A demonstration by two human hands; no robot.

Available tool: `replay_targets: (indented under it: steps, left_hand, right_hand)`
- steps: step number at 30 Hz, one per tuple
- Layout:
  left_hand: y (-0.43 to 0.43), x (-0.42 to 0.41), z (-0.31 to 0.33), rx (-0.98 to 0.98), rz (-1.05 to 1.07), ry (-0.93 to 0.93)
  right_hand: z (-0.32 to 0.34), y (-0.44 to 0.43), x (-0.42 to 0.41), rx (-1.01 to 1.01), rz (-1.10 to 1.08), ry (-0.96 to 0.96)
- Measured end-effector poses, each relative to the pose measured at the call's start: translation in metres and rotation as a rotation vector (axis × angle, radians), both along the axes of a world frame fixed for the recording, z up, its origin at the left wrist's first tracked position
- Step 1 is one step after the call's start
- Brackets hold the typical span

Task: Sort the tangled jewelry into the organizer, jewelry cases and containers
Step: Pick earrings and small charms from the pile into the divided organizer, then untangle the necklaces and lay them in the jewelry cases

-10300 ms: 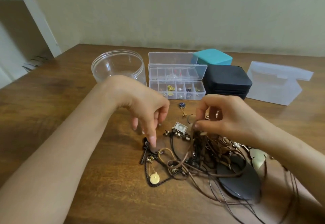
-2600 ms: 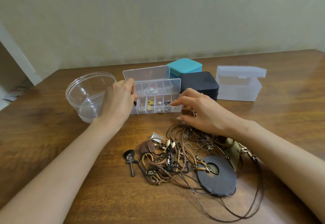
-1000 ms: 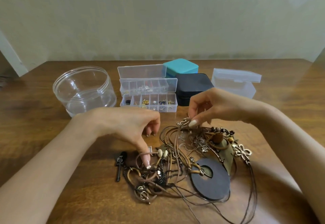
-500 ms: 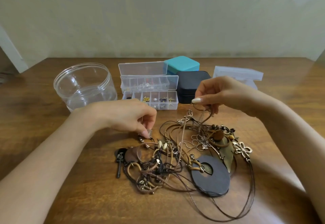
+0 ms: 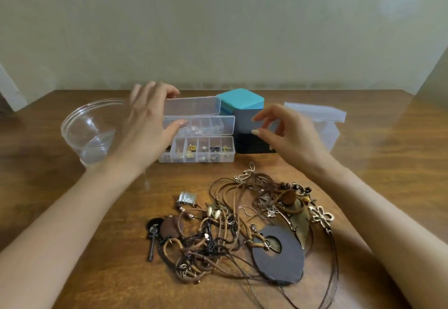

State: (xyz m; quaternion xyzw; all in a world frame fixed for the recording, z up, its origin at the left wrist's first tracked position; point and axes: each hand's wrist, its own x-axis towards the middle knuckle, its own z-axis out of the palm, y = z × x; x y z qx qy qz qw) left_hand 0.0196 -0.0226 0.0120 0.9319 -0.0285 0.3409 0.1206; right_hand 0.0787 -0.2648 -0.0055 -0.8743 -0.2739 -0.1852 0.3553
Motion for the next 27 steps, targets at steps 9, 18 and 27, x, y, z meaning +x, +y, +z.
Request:
replay_targets:
  steps: [9, 18, 27]
  left_hand:
    - [0.012, 0.003, -0.014, 0.244, 0.002, 0.14]
    - [-0.007, 0.001, -0.028, 0.334, -0.003, 0.338]
    - [0.001, 0.012, -0.043, 0.199, 0.108, 0.255]
  right_hand:
    - [-0.029, 0.026, -0.011, -0.015, 0.184, -0.035]
    - [-0.026, 0.028, -0.011, -0.127, 0.345, 0.04]
    - [-0.017, -0.002, 0.011, -0.323, -0.139, -0.126]
